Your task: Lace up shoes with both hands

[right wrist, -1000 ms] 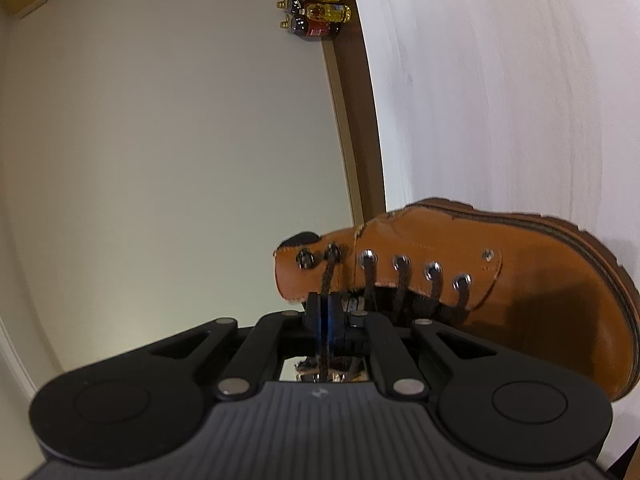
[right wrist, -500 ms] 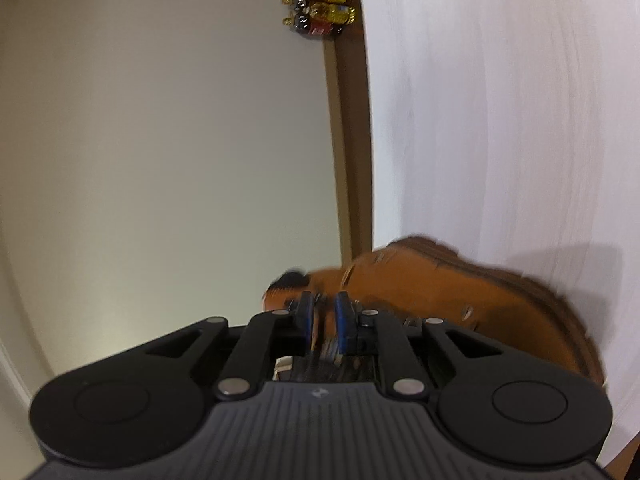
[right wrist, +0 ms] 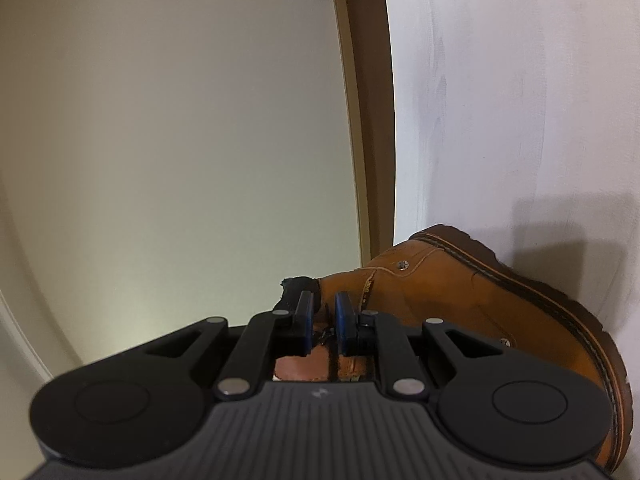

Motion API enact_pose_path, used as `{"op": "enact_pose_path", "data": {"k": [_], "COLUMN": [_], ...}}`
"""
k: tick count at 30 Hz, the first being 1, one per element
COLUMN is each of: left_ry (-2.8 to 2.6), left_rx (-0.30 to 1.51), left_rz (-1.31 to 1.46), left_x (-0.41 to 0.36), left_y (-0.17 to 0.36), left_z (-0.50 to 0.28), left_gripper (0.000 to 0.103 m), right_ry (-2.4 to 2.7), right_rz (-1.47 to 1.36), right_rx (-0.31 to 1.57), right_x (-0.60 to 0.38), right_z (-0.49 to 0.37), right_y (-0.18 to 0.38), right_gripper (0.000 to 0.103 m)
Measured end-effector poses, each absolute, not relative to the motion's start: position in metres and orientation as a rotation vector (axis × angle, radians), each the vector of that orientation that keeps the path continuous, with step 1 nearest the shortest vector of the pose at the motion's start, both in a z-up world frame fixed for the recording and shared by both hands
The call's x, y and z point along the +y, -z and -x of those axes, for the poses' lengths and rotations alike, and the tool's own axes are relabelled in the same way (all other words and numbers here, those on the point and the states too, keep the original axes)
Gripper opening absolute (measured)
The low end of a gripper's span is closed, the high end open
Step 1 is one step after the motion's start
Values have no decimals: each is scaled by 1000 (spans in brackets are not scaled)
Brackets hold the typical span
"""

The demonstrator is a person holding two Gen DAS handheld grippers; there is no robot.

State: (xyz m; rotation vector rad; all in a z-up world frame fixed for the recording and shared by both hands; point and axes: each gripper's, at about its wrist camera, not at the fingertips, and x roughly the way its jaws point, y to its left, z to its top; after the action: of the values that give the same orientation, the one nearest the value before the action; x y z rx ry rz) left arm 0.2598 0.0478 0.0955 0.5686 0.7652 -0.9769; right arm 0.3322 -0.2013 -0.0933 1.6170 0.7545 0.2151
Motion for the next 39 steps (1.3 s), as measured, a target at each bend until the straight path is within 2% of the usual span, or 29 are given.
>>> {"op": "enact_pose_path", "data": {"k": [1,2,3,8,12,15,17,28,30,35,39], "left_ry": [975,974,972,974,968,971,976,962,959,951,950], "left_rx": [765,766,766,765,769,761,754,766,768,774,776], "left_rz": [-567,-566,-564,-561,-556,-556,-558,-553,-549,-537,-520], "left_x": [48,48,48,47,43,41,41,41,41,41,45], "left_y": [-96,-96,-96,-96,-95,-95,-96,-94,-94,-93,-97], "left_z": [-260,-261,-261,-263,-267,-268,-267,-264,-264,-265,-266], "left_gripper": [7,7,7,8,8,8,8,8,8,8,18], "right_ry": [-227,-239,-252,-192,-14,17,-39,-214,-233,-171,38], "right_rz": [-1606,-1592,-1568,-1488,-1429,-1438,-1503,-1578,-1567,-1498,-1458], "right_rx": [758,763,768,723,613,622,669,822,817,780,652], "right_x": [-202,-202,-201,-209,-232,-237,-233,-192,-191,-190,-217], "right_z": [-333,-335,-337,-334,-317,-313,-318,-353,-350,-351,-328], "right_y": [93,91,89,79,67,70,79,101,102,94,87], "right_gripper": [13,6,4,1,1,6,17,17,2,2,2]}}
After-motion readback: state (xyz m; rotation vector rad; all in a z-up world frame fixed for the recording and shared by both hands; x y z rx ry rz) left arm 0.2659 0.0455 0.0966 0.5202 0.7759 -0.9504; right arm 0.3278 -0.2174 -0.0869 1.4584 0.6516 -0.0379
